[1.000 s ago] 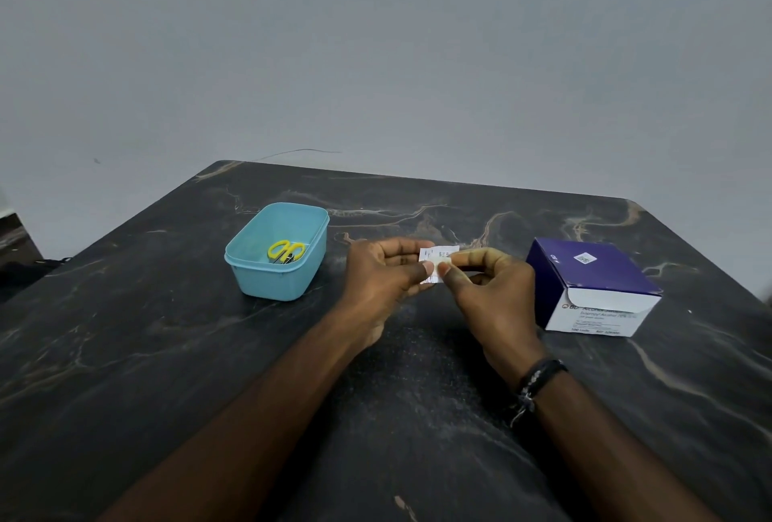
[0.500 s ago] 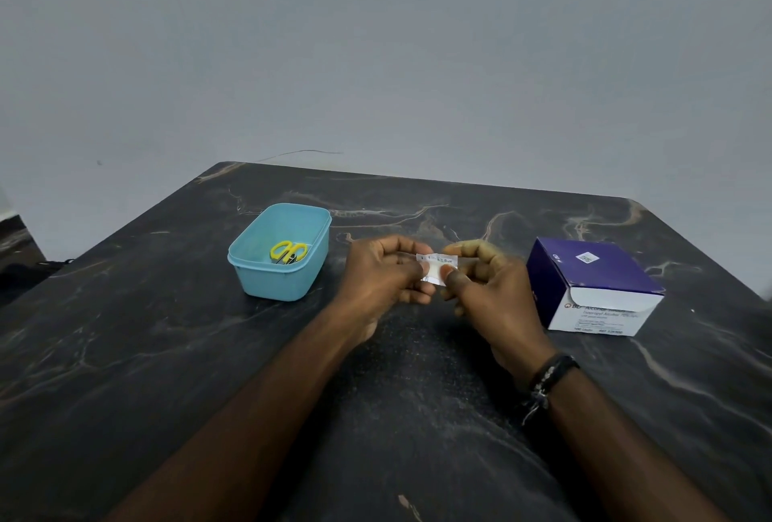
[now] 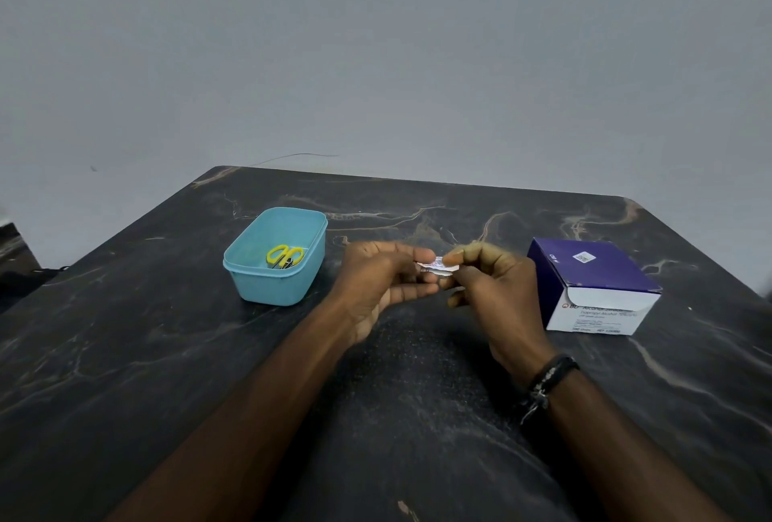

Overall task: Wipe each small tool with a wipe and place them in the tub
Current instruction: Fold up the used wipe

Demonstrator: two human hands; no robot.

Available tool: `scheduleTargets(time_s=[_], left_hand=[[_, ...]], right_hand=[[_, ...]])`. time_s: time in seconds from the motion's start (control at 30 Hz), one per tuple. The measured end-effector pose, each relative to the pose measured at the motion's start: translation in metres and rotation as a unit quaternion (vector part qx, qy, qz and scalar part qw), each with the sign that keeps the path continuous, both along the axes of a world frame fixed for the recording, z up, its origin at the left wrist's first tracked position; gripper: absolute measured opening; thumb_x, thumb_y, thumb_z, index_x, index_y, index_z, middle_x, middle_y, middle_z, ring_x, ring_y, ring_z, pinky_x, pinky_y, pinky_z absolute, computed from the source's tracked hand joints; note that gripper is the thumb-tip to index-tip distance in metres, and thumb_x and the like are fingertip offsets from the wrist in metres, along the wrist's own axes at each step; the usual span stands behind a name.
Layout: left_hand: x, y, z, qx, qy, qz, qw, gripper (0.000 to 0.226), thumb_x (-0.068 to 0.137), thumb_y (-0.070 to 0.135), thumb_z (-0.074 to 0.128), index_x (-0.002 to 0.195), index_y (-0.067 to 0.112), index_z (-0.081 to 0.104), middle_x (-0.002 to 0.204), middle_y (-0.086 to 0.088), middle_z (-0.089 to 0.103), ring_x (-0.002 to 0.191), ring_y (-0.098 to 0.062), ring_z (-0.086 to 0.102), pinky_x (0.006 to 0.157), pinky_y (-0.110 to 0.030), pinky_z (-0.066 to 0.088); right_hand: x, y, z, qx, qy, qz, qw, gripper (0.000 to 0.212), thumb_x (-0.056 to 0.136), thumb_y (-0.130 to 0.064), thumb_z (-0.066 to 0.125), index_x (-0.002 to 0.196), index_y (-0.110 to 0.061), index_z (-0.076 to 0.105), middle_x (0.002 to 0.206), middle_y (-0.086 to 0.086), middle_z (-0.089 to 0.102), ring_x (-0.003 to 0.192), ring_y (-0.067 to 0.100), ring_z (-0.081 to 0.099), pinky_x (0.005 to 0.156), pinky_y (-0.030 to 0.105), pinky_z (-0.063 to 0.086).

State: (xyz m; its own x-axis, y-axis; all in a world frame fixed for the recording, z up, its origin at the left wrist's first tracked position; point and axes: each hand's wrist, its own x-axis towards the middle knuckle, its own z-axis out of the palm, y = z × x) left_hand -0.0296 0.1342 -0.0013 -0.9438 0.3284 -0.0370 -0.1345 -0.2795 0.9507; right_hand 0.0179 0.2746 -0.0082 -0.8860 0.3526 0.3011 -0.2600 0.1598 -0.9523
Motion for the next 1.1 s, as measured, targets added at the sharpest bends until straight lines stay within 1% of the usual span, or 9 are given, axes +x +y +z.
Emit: scheduleTargets(time_s=[0.13, 0.23, 0.33, 0.47, 0.6, 0.7, 0.83, 0.97, 1.1], left_hand=[[0.001, -0.001, -0.001, 0.009, 0.009, 0.0, 1.0, 0.016, 0.085, -0.001, 0.066, 0.096, -0.012, 0.067, 0.091, -0.026, 0.072, 0.08, -0.029, 0.072, 0.071, -0.034, 0.061], [0.002, 0.0, -0.004, -0.006, 0.033, 0.02, 0.999, 0.016, 0.08, -0.005, 0.071, 0.096, -0.007, 0.067, 0.087, -0.02, 0.073, 0.078, -0.026, 0.073, 0.072, -0.033, 0.061], [0.004, 0.0, -0.003, 0.0, 0.042, 0.03, 0.999, 0.024, 0.077, -0.008, 0.073, 0.099, -0.002, 0.065, 0.087, -0.018, 0.074, 0.078, -0.027, 0.074, 0.071, -0.035, 0.061], [0.005, 0.001, -0.003, -0.006, 0.049, 0.032, 0.998, 0.034, 0.076, -0.01, 0.073, 0.107, -0.001, 0.063, 0.093, -0.019, 0.073, 0.081, -0.027, 0.074, 0.068, -0.032, 0.061], [0.004, 0.002, -0.007, -0.032, 0.064, 0.04, 0.997, 0.033, 0.075, -0.009, 0.074, 0.105, -0.001, 0.064, 0.091, -0.019, 0.073, 0.076, -0.024, 0.074, 0.066, -0.031, 0.061], [0.002, 0.003, -0.01, -0.043, 0.07, 0.054, 0.995, 0.028, 0.076, -0.008, 0.074, 0.103, -0.003, 0.065, 0.088, -0.019, 0.073, 0.073, -0.024, 0.073, 0.064, -0.029, 0.061], [0.0, 0.009, -0.015, -0.045, 0.064, 0.081, 0.994, 0.028, 0.077, -0.006, 0.074, 0.104, -0.004, 0.066, 0.092, -0.019, 0.073, 0.081, -0.025, 0.074, 0.068, -0.03, 0.061], [-0.001, 0.016, -0.013, -0.049, 0.06, 0.117, 0.99, 0.025, 0.079, -0.005, 0.073, 0.102, 0.0, 0.069, 0.093, -0.016, 0.073, 0.082, -0.024, 0.074, 0.072, -0.031, 0.061], [0.006, 0.024, -0.006, -0.042, 0.051, 0.149, 0.987, 0.018, 0.08, -0.008, 0.071, 0.095, 0.001, 0.07, 0.089, -0.014, 0.072, 0.075, -0.019, 0.073, 0.065, -0.025, 0.059]], right_hand=[[0.0, 0.0, 0.0, -0.014, 0.001, 0.003, 1.0, 0.022, 0.086, 0.009, 0.053, 0.082, -0.002, 0.072, 0.079, 0.015, 0.073, 0.068, 0.023, 0.069, 0.05, 0.027, 0.053], [0.002, -0.001, -0.002, 0.01, 0.015, -0.007, 1.0, 0.011, 0.089, -0.003, 0.064, 0.083, -0.003, 0.072, 0.074, 0.011, 0.073, 0.063, 0.019, 0.068, 0.051, 0.026, 0.055], [0.001, -0.002, -0.004, 0.024, 0.008, -0.014, 1.0, 0.003, 0.086, -0.003, 0.069, 0.086, -0.005, 0.07, 0.074, 0.008, 0.073, 0.06, 0.015, 0.068, 0.051, 0.022, 0.054], [-0.001, -0.002, -0.005, 0.011, 0.003, -0.041, 0.999, 0.014, 0.083, 0.002, 0.071, 0.094, -0.004, 0.064, 0.079, 0.015, 0.071, 0.062, 0.019, 0.068, 0.049, 0.024, 0.055], [-0.001, 0.0, -0.005, 0.014, -0.004, -0.044, 0.999, 0.021, 0.083, 0.002, 0.071, 0.101, -0.006, 0.063, 0.083, 0.01, 0.071, 0.066, 0.016, 0.069, 0.049, 0.022, 0.054], [-0.003, 0.002, -0.006, 0.033, -0.012, -0.048, 0.998, 0.017, 0.083, -0.001, 0.073, 0.098, -0.006, 0.066, 0.081, 0.009, 0.073, 0.066, 0.014, 0.071, 0.052, 0.023, 0.056], [-0.005, 0.001, -0.008, 0.036, -0.027, -0.074, 0.996, 0.013, 0.085, -0.004, 0.072, 0.098, -0.004, 0.07, 0.082, 0.01, 0.074, 0.069, 0.016, 0.072, 0.056, 0.024, 0.058], [-0.01, -0.001, -0.004, 0.054, -0.049, -0.098, 0.993, 0.012, 0.087, -0.005, 0.07, 0.098, -0.007, 0.07, 0.085, 0.007, 0.074, 0.072, 0.017, 0.073, 0.065, 0.03, 0.061], [-0.007, -0.001, 0.008, 0.074, -0.046, -0.12, 0.989, 0.011, 0.085, -0.006, 0.071, 0.096, -0.01, 0.072, 0.086, 0.007, 0.075, 0.077, 0.018, 0.073, 0.072, 0.037, 0.062]])
